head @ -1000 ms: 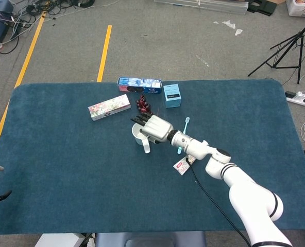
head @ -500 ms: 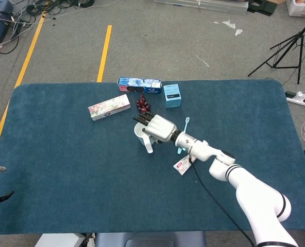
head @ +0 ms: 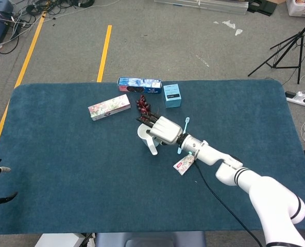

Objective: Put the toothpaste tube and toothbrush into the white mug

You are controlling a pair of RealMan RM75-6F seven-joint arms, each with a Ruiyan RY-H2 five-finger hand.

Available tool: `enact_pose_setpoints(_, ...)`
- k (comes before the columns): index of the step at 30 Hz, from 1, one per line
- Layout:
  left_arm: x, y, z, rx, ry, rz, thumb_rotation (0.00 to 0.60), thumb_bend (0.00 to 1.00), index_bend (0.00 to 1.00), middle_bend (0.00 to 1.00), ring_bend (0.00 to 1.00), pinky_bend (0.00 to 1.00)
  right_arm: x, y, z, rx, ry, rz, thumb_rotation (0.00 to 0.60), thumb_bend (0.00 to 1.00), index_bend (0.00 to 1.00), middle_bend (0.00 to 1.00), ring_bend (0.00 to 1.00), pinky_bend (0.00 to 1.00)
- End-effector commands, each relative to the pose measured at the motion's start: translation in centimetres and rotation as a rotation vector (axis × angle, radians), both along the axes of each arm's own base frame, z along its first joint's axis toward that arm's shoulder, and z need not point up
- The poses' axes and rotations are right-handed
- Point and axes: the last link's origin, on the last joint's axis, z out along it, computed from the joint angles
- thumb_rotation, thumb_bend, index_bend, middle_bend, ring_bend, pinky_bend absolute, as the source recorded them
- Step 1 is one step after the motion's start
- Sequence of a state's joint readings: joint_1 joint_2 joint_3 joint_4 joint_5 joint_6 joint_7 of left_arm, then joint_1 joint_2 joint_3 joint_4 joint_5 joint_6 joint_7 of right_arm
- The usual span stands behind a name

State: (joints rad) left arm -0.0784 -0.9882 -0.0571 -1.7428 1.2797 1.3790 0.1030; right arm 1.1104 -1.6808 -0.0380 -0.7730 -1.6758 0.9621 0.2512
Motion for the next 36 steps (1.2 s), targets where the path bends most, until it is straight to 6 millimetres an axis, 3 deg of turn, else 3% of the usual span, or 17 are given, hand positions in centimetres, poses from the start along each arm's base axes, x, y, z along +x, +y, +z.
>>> enact_pose_setpoints(1, 0.1, 0.0, -0.1, -0.004, 0.001, -0.003, 0.6, 0.07, 0.32, 0.15, 0.09, 0.07, -0.5, 0.6, 0.7, -0.011, -0.013, 0.006, 0.6, 0.35, 0.65, 0.0, 0.0, 0.12)
enact_pose_setpoints(7, 0.4, -0.1, -0.4, -0.017, 0.003, -0.015, 0.6, 0.07, 0.32, 0.15, 0.1, 0.07, -1.1, 2.7, 1.9, -0.004, -0.057, 0.032, 0.6, 0.35, 0.66, 0.0, 0.0, 0.12)
enact_pose_setpoints(25, 0.8, -0.2, -0.6, -0.012, 0.011, -0.027, 0.6, 0.07, 0.32, 0.15, 0.09, 0.07, -3.1, 12.1, 3.9, 0.064, -0.123, 0.144, 0.6, 0.35, 0.66, 0.0, 0.0, 0.12)
enact_pose_setpoints(36, 0.7, -0.2, -0.6, -0.017, 0.024, -0.009, 0.6, 0.07, 0.32, 0.15, 0.09, 0.07, -5.1, 15.0, 3.6, 0.07, -0.132, 0.16, 0.6, 0.35, 0.66, 0.0, 0.0, 0.12)
